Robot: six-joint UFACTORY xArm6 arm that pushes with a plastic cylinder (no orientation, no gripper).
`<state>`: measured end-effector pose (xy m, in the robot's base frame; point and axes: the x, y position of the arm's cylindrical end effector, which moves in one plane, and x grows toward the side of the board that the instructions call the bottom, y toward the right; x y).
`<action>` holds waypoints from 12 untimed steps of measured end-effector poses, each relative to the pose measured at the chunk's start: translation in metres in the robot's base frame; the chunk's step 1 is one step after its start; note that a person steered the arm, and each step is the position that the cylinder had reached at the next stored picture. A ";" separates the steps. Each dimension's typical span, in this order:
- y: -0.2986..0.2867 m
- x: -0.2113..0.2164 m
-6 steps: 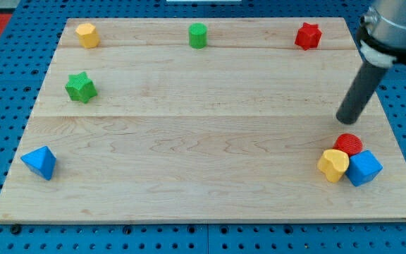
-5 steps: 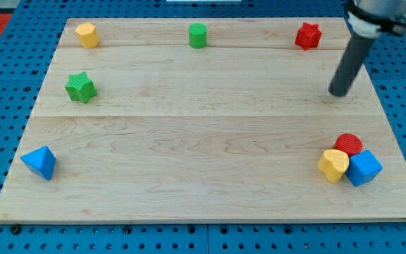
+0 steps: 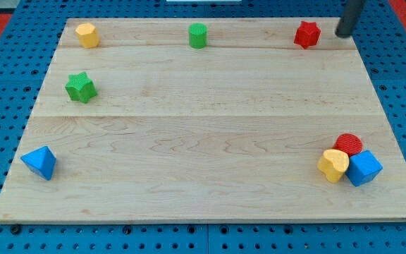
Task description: Move the red star close to the yellow heart
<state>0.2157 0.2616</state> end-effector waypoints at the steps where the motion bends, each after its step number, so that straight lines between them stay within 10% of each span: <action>1: -0.079 -0.023; 3: -0.127 0.105; 6: -0.119 -0.023; 9: -0.081 0.146; 12: -0.082 0.008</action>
<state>0.2237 0.1799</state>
